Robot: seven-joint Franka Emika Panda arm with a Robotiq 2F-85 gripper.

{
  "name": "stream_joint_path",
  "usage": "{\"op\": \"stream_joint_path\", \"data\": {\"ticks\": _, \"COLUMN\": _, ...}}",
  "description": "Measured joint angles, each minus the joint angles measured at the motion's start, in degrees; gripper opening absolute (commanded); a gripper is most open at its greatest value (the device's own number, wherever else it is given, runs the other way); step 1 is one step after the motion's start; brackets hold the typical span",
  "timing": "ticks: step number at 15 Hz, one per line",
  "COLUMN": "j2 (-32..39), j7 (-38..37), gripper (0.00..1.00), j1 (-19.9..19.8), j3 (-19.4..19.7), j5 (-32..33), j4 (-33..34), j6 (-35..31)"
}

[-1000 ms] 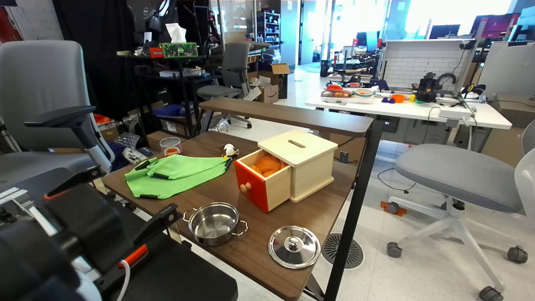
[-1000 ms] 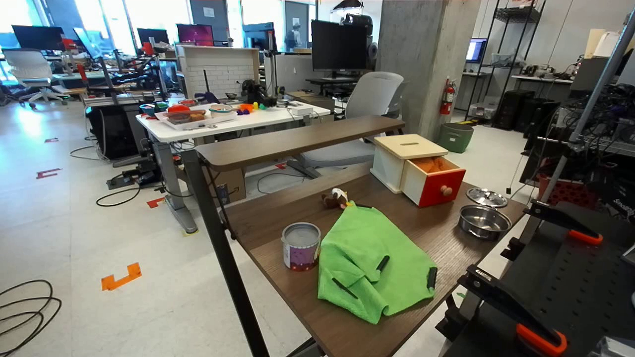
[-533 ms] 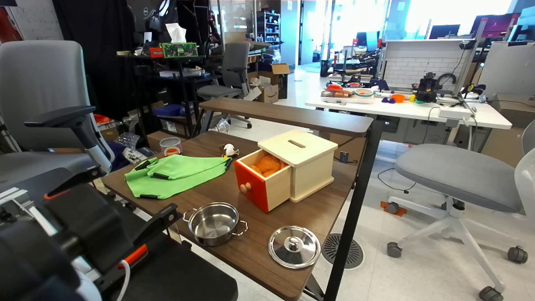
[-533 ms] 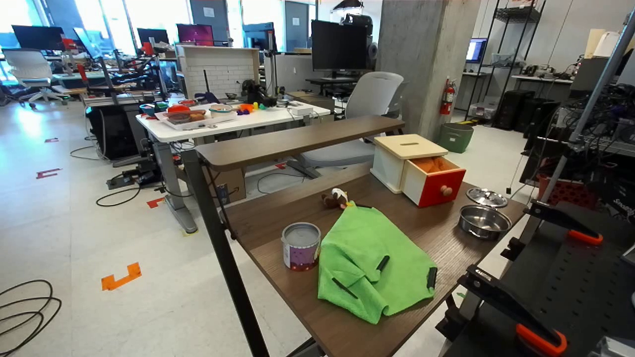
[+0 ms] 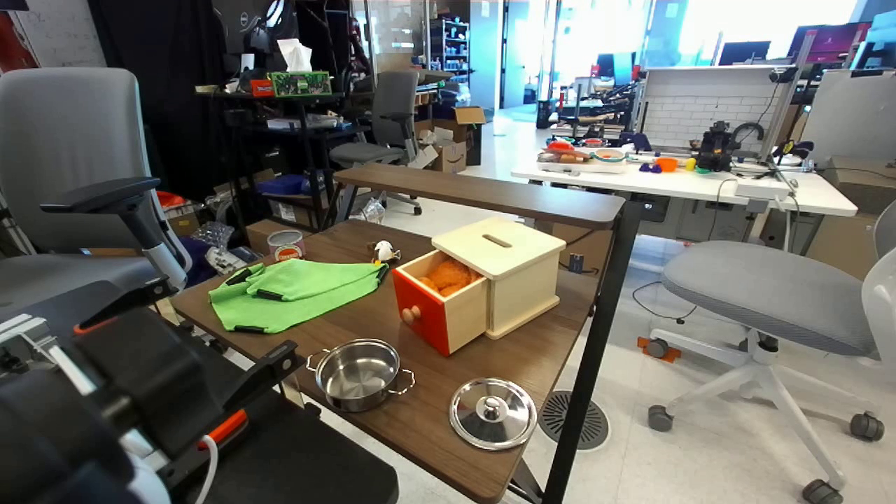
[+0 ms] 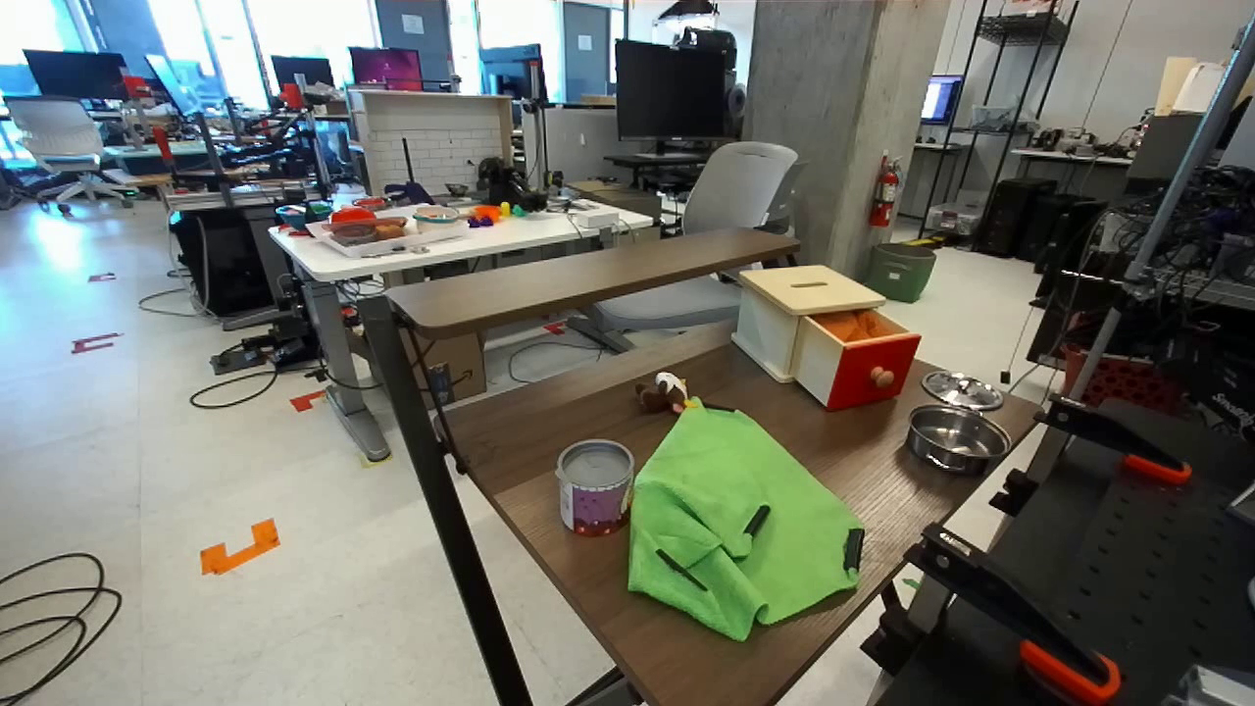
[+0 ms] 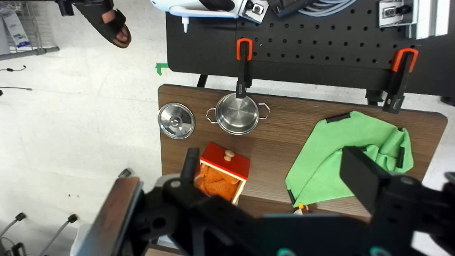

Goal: Fold the cloth

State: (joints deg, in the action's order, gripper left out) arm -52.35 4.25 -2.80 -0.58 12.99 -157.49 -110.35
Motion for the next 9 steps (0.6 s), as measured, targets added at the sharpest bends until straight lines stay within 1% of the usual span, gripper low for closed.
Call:
{"op": "stream_joint_path", "data": {"ticks": 5, "j2": 0.05, "j7": -0.04, "gripper": 1.0, "j1": 0.01, "j3": 0.0, "j5": 0.0, "j4": -0.07, "j6": -0.32}}
{"op": "stream_joint_path", "data": {"ticks": 6, "j2": 0.23, "j7": -0.04, "gripper": 1.0, "j1": 0.02, "j3": 0.09, "j5": 0.0, "j4": -0.18, "j6": -1.82}}
{"op": "stream_joint_path", "data": {"ticks": 9, "j2": 2.81, "j7": -1.42, "gripper": 1.0, "j1": 0.01, "j3": 0.4, "j5": -0.03, "j4": -0.95, "j6": -9.37}}
